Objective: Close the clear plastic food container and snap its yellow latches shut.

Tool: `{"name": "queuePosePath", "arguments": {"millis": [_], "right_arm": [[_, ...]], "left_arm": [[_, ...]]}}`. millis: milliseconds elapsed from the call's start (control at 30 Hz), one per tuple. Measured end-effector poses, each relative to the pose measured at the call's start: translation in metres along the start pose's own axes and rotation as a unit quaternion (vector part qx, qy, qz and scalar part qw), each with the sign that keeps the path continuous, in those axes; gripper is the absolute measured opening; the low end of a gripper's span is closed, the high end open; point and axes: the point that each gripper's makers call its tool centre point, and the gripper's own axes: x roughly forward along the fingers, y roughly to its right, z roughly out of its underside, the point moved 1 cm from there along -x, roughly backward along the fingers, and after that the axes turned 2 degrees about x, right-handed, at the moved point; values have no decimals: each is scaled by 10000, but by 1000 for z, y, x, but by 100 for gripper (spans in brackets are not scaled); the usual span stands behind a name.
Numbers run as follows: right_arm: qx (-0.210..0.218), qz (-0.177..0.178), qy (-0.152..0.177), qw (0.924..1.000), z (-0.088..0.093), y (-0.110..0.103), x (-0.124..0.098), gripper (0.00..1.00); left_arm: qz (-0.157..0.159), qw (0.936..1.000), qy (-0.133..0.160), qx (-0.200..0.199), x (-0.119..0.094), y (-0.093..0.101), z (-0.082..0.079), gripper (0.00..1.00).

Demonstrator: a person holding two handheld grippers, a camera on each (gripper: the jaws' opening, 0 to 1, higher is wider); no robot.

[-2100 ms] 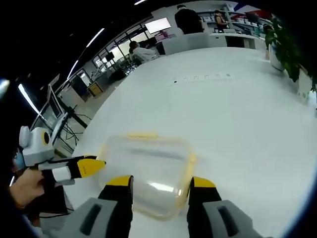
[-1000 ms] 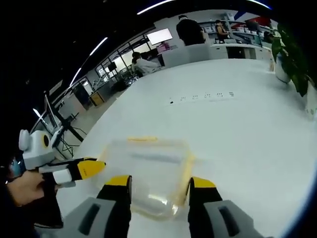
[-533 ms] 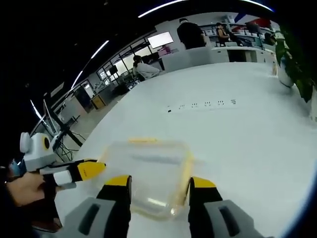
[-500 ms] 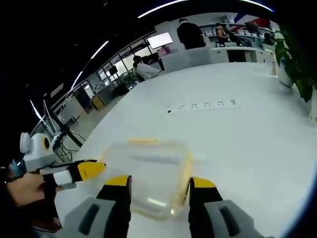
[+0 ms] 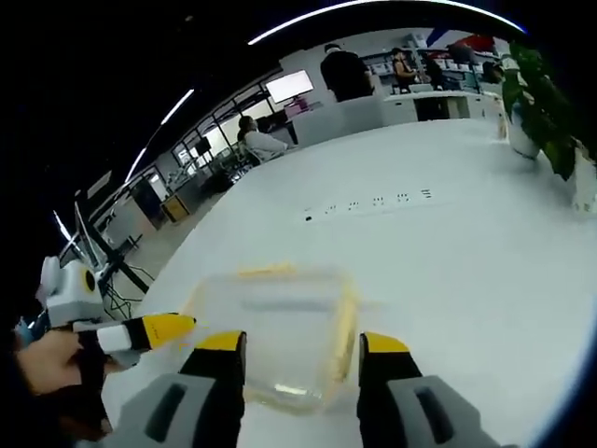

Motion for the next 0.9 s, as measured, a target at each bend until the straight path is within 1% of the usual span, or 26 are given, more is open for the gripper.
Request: {"name": "queuePosePath", "arguments": {"millis": [67, 100, 133, 200, 233, 300, 333, 400, 500, 567, 600, 633, 667, 767, 833, 900], "right_arm": [[-70, -3, 39, 10000, 1, -2, -7, 51], [-114, -33, 68, 9999, 2, -3, -11, 51], [-140, -57, 81, 9999, 2, -4, -15, 52], [-308, -122, 119, 9994, 3, -8, -24, 52], [-412, -136, 132, 9990, 4, -9, -27, 52], [-687, -156, 128, 9974, 8, -11, -37, 54], [-798, -165, 108, 9966, 11, -14, -42, 54], [-891, -199, 112, 9958, 16, -19, -51, 56], [-946, -261, 109, 9951, 22, -26, -64, 58], [-968, -306, 123, 9948, 26, -31, -72, 59], [-984, -337, 130, 9945, 27, -33, -75, 60], [-943, -372, 162, 9947, 30, -36, -82, 60], [-908, -374, 183, 9950, 32, -37, -85, 60], [-899, -379, 254, 9949, 38, -43, -99, 60], [-937, -384, 299, 9944, 44, -48, -111, 61], [-897, -405, 315, 9946, 48, -52, -117, 61]], "left_arm": [[82, 10000, 21, 14, -5, 3, 1, 51], [164, 9997, 150, 33, -10, 5, -1, 52], [166, 9997, 176, 56, -13, 5, -1, 52], [175, 9992, 169, 304, -23, 6, 1, 52], [198, 9982, 151, 548, -28, 8, 2, 52], [209, 9974, 110, 678, -34, 10, 5, 53], [243, 9961, 120, 845, -38, 12, 5, 54], [292, 9938, 153, 1062, -48, 17, 5, 54], [347, 9902, 221, 1336, -60, 25, 3, 55], [412, 9868, 327, 1529, -70, 32, 1, 56], [458, 9852, 360, 1609, -74, 34, 1, 57], [571, 9833, 442, 1668, -81, 38, 3, 57], [607, 9834, 453, 1649, -85, 38, 5, 57], [584, 9834, 399, 1674, -101, 33, 16, 59], [566, 9821, 420, 1748, -114, 31, 22, 60], [593, 9819, 456, 1742, -128, 31, 28, 60]]}}
